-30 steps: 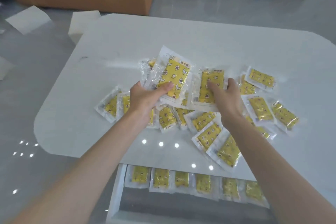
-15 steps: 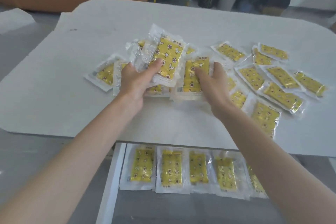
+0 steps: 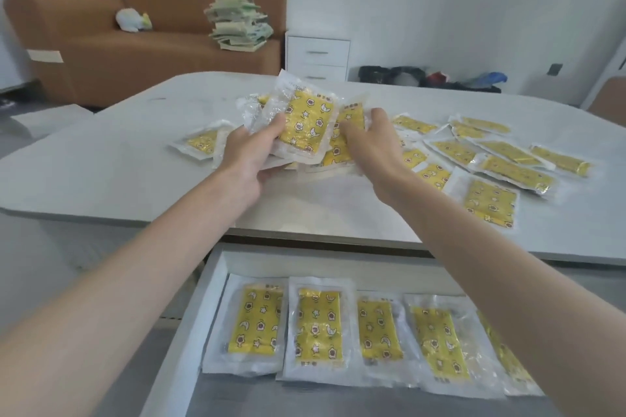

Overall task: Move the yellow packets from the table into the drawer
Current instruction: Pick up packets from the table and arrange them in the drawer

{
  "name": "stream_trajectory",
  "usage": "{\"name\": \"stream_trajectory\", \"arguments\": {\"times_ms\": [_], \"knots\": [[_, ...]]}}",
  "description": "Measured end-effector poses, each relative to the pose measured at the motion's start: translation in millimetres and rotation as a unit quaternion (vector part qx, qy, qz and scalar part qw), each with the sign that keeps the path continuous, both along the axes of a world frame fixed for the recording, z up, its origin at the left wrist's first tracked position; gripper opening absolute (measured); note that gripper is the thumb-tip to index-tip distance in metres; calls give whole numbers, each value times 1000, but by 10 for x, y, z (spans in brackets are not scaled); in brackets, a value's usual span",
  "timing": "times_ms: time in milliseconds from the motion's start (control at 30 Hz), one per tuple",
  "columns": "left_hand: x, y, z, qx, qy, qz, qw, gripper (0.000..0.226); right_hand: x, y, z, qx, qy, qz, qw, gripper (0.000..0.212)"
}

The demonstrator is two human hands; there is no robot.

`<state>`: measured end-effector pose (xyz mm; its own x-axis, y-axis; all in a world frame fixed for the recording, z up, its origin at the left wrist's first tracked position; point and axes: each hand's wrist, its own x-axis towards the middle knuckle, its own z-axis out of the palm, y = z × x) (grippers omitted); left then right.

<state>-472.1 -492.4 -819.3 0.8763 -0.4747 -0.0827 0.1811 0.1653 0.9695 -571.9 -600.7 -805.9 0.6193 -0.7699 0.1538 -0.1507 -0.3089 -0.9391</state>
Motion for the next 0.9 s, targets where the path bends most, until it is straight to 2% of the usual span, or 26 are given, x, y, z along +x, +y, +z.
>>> {"name": "stream_trajectory", "arguments": {"times_ms": [67, 167, 300, 467, 567, 633, 700, 800, 900], "knots": [[-115, 76, -15, -18, 5, -10, 1000, 12, -105, 60, 0, -10, -6, 7, 1000, 17], [-301, 176, -48, -28, 5, -28, 999, 6, -304, 149, -24, -5, 6, 24, 1000, 35], [-572, 270, -64, -32, 13, -73, 997, 4, -609, 248, -63, 3, 27, 73, 997, 22], [-931, 357, -72, -27, 6, -88, 996, 7, -1035, 343, -71, -12, 63, 80, 995, 14], [-1137, 421, -38, -21, -4, -88, 996, 22, -1292, 388, -78, -6, 84, 93, 992, 9], [-1273, 464, -30, -13, -15, -77, 997, 32, -1439, 410, -106, 0, 107, 95, 990, 14], [-1401, 511, -14, 3, -31, -61, 998, 29, -1576, 428, -121, 3, 128, 88, 988, 20], [-1598, 586, 30, 34, -51, -68, 996, 9, -1762, 432, -138, 2, 148, 78, 986, 19], [-1712, 623, 52, 57, -59, -80, 993, 23, -1921, 398, -157, 24, 173, 70, 982, 10]]}}
